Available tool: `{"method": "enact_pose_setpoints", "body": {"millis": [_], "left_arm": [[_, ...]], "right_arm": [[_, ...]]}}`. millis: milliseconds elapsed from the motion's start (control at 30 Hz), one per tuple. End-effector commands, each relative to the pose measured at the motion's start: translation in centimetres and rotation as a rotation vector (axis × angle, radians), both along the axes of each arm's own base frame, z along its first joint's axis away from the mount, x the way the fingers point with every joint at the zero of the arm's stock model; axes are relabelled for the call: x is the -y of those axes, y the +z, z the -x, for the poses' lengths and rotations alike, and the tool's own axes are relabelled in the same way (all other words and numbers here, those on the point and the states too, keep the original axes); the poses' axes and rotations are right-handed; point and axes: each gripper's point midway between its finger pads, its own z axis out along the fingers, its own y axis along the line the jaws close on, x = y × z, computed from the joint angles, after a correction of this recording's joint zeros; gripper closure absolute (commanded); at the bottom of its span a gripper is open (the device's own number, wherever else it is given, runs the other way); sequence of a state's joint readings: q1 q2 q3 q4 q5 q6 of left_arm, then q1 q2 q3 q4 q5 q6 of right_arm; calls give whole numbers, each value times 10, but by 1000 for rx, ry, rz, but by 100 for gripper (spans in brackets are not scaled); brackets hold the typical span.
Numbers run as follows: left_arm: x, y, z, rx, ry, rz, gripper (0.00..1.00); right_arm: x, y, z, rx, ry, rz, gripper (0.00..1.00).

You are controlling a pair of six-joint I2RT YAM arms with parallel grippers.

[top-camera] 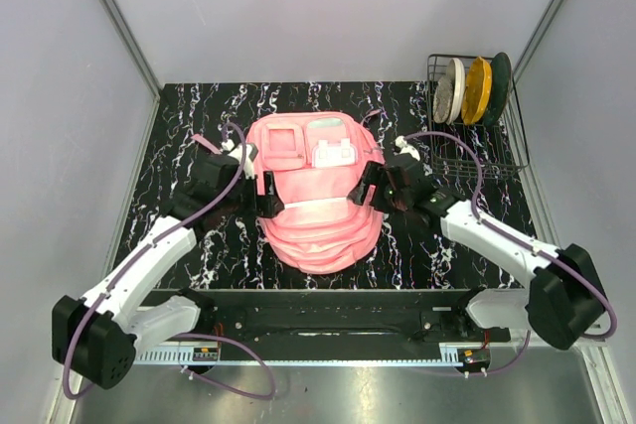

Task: Pack the student bag
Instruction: Zip the student bag at the center of the board, then adjust the student bag at the center of the board, then reset both arms

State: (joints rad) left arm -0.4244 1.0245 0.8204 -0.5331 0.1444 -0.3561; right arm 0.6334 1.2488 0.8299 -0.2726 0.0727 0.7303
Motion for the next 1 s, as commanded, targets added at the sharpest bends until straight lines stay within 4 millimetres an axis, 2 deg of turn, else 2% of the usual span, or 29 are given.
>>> {"method": "enact_pose_setpoints", "body": {"millis": [0,33,133,200,233,267,300,333,367,400,433,533,567,633,733,767,800,867,967], "left_arm": [[9,-23,-14,-27,60,52,14],[11,-28,-15,-38,60,59,15],[18,-43,-18,-78,63,80,15],[13,-49,-22,-99,102,53,15],[7,-50,-24,-99,137,34,11],[-2,-52,-21,-114,178,1,11],[-17,-43,-29,-70,247,-49,10],[-24,-38,-30,-53,275,-76,2],[-33,-36,-27,-52,292,-113,1],[-45,-20,-31,6,341,-134,1],[-50,-14,-31,30,359,-142,1],[-64,13,-31,132,416,-137,1],[-68,25,-31,175,437,-113,1],[-77,32,-32,200,478,-87,1],[-94,39,-39,212,514,35,1],[-97,44,-42,248,511,65,1],[-106,48,-43,262,534,73,1],[-113,56,-40,292,536,48,1],[-119,52,-35,292,565,32,1]], "right_arm": [[-15,-9,-4,-36,25,-37,13],[-14,-22,-4,-68,28,-11,13],[-19,-42,3,-144,77,25,11],[-19,-48,9,-174,125,56,12],[-16,-44,10,-161,143,74,14],[-3,-39,3,-112,104,126,14],[8,-31,-2,-54,88,168,13],[18,-4,-5,42,58,165,8],[35,9,-13,113,-1,209,4],[44,24,-17,181,-15,235,0],[55,49,-17,259,-55,223,0],[83,71,-22,338,-168,264,0],[92,72,-25,338,-214,281,0],[110,62,-27,294,-295,306,0],[125,37,-26,215,-353,296,0],[134,21,-24,185,-376,300,0],[135,19,-28,190,-387,276,1],[136,6,-27,174,-371,263,0],[137,14,-29,215,-348,275,0]]}}
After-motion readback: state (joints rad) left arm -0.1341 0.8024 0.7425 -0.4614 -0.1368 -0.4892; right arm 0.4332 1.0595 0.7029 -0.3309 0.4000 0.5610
